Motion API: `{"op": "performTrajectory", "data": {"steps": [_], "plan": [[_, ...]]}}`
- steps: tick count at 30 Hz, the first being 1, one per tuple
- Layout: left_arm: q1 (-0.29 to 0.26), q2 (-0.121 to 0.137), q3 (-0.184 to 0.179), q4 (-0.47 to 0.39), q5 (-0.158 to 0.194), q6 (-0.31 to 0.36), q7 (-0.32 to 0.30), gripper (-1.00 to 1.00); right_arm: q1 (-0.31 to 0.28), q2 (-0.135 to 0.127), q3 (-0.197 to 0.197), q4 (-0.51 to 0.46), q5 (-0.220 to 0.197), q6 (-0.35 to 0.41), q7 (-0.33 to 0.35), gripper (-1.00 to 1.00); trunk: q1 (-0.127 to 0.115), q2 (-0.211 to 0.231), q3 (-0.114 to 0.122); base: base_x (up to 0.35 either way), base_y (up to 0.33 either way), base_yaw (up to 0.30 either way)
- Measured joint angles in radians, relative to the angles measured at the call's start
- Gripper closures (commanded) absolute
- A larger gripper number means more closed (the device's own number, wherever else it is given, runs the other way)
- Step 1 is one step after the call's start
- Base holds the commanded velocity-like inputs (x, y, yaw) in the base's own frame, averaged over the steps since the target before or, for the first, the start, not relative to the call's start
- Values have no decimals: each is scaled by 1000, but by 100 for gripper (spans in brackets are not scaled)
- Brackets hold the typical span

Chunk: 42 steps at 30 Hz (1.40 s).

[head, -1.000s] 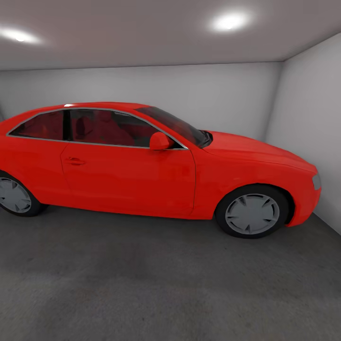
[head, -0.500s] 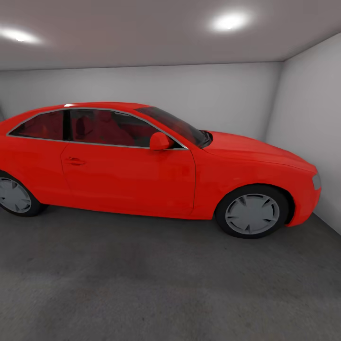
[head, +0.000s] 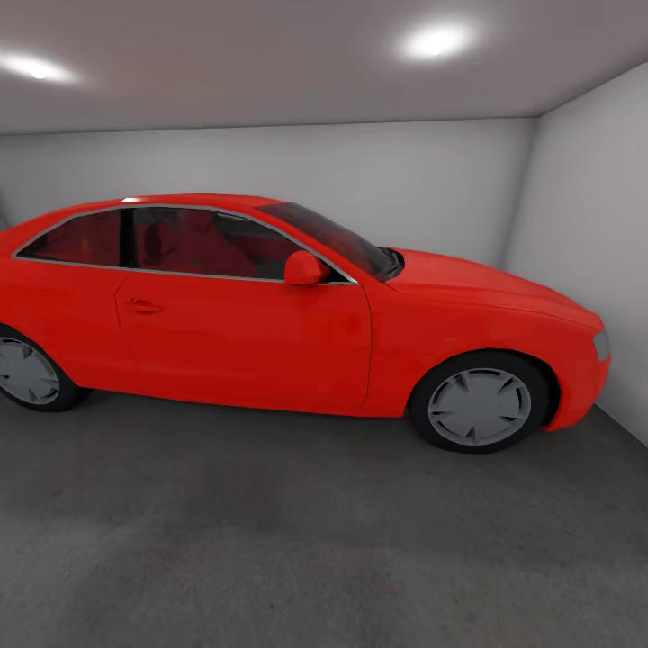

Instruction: Move the two storage containers from the living room to the garage. In the garage, place one container on the floor and stack the other container on top of it (either order is fine).

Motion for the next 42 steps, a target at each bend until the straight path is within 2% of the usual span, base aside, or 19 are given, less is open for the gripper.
{"op": "performTrajectory", "data": {"steps": [1, 3, 7, 42], "plan": [[0, 1, 0, -2, 0, -1, 0, -100, 0, 0, 25, -1, 0, 0, 0, -100, 0, 0, 0, 0, 0, 0], [0, 1, 0, -3, 0, -1, 1, -100, 0, 0, 45, -1, 0, -1, 0, -100, 0, 0, 0, 0, 0, 0], [0, 2, 0, -4, 0, -1, 1, -100, 0, 0, 61, -2, 0, -1, 0, -100, 0, 0, 0, 0, 0, 0], [0, 2, 0, 8, 0, 0, 1, -100, 1, 0, 65, -1, 0, 0, 0, -100, 0, 0, 0, 0, 0, 0]]}}
